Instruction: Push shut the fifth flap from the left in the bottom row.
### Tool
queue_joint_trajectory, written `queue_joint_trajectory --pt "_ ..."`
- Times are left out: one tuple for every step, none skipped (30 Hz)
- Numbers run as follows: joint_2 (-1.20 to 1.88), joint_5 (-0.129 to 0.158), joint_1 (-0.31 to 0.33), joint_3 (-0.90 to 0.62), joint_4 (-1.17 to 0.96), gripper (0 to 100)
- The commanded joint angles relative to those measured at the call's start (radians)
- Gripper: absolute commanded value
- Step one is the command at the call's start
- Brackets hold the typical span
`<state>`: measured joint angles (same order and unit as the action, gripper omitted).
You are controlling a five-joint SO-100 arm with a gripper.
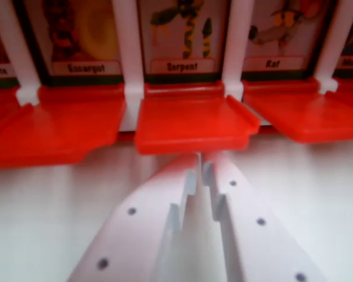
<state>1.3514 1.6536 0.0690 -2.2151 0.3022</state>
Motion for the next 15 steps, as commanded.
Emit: queue_joint_trajectory --pt "0.0 -0.006 -0.002 0.118 0.023 0" --pt "-0.008 -0.009 -0.003 0.132 0.021 0" --pt "-0.015 -0.009 -0.003 0.146 0.02 0" --pt "-0.025 -0.012 -0.003 0.161 0.018 0" --pt "-0.031 -0.015 -0.005 0.178 0.015 0" --pt "-0.035 -0.018 -0.005 0.192 0.012 0" --pt "-0.041 -0.021 -0.006 0.207 0.011 0" --pt "-0.046 -0.026 -0.008 0.224 0.005 0" --pt "-0.049 -0.028 -0.009 0.239 0.0 0" --pt "-0.054 -0.032 -0.011 0.255 -0.002 0" --pt "-0.057 -0.034 -0.012 0.267 -0.005 0" --pt "-0.057 -0.034 -0.014 0.279 -0.012 0" --pt "-0.057 -0.037 -0.015 0.288 -0.015 0" --pt "-0.058 -0.04 -0.017 0.299 -0.018 0" --pt "-0.058 -0.043 -0.018 0.31 -0.026 0"
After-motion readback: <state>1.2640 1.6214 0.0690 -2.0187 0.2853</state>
